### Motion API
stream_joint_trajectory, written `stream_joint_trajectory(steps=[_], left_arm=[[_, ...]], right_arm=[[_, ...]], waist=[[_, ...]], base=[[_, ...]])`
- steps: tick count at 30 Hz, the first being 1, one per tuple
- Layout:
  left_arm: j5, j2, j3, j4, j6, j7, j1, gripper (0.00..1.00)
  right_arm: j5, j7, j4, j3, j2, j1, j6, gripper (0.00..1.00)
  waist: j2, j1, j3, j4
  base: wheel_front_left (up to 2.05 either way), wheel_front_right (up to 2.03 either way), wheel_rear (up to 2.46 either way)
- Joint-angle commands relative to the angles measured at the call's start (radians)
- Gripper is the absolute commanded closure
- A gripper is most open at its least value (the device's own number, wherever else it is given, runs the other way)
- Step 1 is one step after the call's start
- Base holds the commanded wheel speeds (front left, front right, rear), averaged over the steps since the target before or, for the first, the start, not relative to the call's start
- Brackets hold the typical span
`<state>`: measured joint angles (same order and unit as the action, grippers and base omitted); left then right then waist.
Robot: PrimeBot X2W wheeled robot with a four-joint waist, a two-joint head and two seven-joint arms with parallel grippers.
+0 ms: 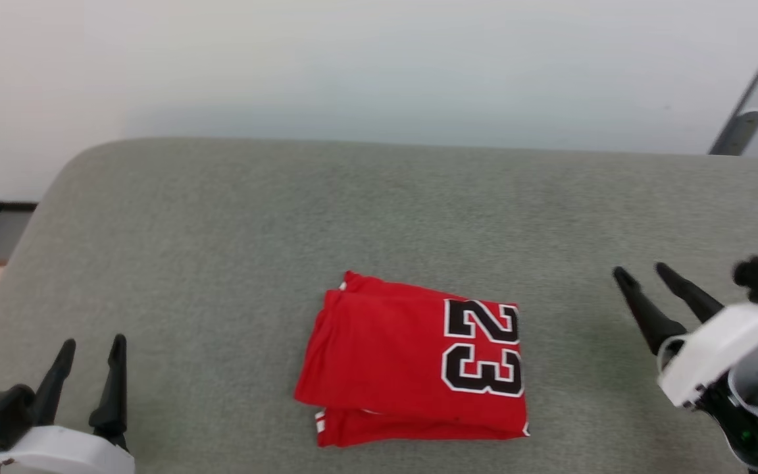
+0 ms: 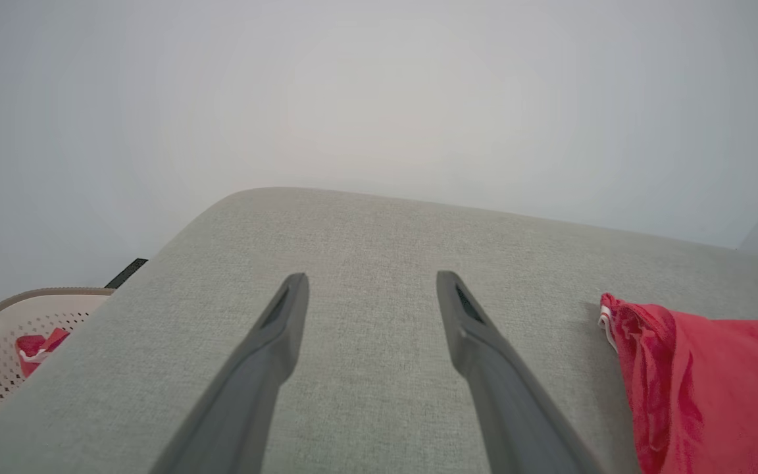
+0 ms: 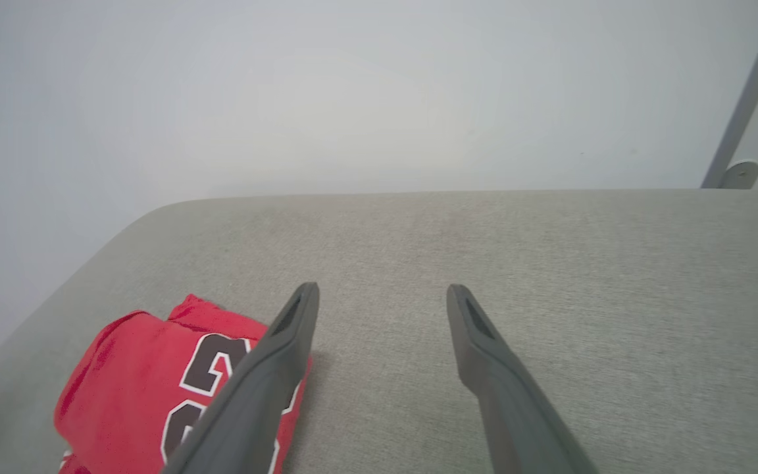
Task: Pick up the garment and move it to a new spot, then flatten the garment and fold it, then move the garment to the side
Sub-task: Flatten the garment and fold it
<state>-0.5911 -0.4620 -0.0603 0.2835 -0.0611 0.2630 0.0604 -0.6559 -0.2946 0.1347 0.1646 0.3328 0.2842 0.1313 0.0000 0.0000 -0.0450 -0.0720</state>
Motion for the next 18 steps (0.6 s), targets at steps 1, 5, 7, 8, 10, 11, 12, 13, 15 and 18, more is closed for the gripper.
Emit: stream_joint_trajectory(steps=[1,5,7,8,10,11,12,13,15,18], left_arm=[[0.000,-0.004,0.004,-0.003,0.009,-0.001,-0.018,0.00],[0.000,-0.007,0.007,-0.006,0.012,-0.001,-0.040,0.00],[0.003,-0.008,0.007,-0.008,0.012,-0.001,-0.049,0.00],[0.003,-0.009,0.009,-0.008,0.013,0.000,-0.053,0.00],[0.003,-0.008,0.013,-0.008,0.015,0.000,-0.058,0.00],[0.004,-0.006,0.015,-0.008,0.015,0.000,-0.062,0.00],[0.005,-0.004,0.017,-0.007,0.014,0.000,-0.067,0.00],[0.006,-0.003,0.018,-0.005,0.013,0.000,-0.069,0.00],[0.007,0.000,0.023,-0.003,0.014,0.000,-0.072,0.00],[0.010,0.006,0.032,-0.005,0.013,0.001,-0.081,0.00]], right_arm=[[0.018,0.064,0.004,-0.014,0.007,-0.033,-0.001,0.00],[0.056,0.174,0.028,-0.030,0.022,-0.078,-0.001,0.00],[0.076,0.220,0.042,-0.041,0.031,-0.096,-0.001,0.00],[0.083,0.240,0.049,-0.045,0.031,-0.103,-0.001,0.00],[0.103,0.275,0.064,-0.051,0.036,-0.119,-0.001,0.00],[0.107,0.292,0.069,-0.056,0.035,-0.125,-0.001,0.00],[0.114,0.309,0.072,-0.063,0.031,-0.131,-0.001,0.00],[0.120,0.326,0.076,-0.070,0.029,-0.136,-0.001,0.00],[0.131,0.350,0.083,-0.081,0.025,-0.152,-0.001,0.00],[0.147,0.373,0.093,-0.093,0.022,-0.169,-0.001,0.00]], waist=[[0.0000,0.0000,0.025,0.043],[0.0000,0.0000,0.039,0.066],[0.0000,0.0000,0.044,0.073],[0.0000,0.0000,0.045,0.076],[0.0000,0.0000,0.048,0.078],[0.0000,0.0000,0.049,0.079],[0.0000,0.0000,0.051,0.079],[0.0000,0.0000,0.052,0.079],[0.0000,0.0000,0.056,0.078],[0.0000,0.0000,0.061,0.074]], base=[[0.00,0.00,0.00],[0.00,0.00,0.00],[0.00,0.00,0.00],[0.00,0.00,0.00],[0.00,0.00,0.00],[0.00,0.00,0.00],[0.00,0.00,0.00],[0.00,0.00,0.00],[0.00,0.00,0.00],[0.00,0.00,0.00]])
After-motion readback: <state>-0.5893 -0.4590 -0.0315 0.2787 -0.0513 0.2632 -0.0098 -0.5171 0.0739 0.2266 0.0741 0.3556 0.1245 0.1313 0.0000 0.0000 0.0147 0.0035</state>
